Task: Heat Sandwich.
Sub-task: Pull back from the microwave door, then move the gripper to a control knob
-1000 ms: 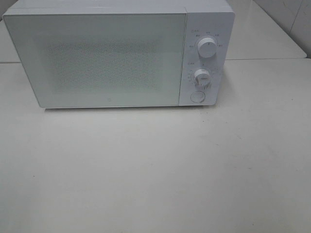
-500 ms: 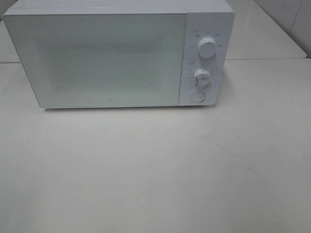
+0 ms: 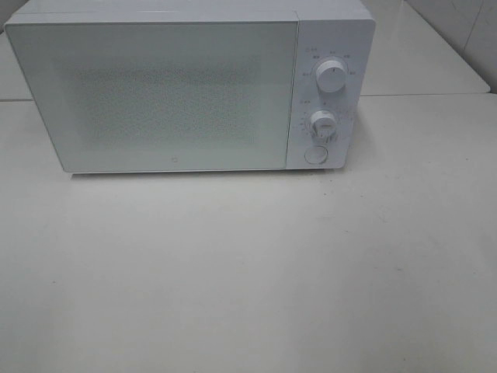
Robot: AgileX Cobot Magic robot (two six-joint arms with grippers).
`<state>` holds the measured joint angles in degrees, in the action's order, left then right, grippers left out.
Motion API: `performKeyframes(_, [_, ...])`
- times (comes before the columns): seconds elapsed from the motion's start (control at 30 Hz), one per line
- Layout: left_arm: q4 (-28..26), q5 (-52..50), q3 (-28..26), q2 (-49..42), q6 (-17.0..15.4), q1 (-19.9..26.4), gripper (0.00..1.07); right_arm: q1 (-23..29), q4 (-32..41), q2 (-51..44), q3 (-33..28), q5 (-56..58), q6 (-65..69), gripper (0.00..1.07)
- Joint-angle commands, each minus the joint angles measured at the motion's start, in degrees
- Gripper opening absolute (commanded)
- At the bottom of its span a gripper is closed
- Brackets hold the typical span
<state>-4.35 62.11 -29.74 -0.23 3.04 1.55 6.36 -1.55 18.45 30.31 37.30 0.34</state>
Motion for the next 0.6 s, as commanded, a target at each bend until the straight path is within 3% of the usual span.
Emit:
performKeyframes(0.03, [-0.6,-0.7,0.1,-1.3,0.2,0.0,0.98,-0.5,0.1,3.3,0.2,-3.6,0.3,0.68])
performKeyframes(0.6, [-0.6,-0.7,0.1,-1.3,0.2,0.0,0.98,-0.5,0.1,21.9,0.2,-14.7,0.4,0.68])
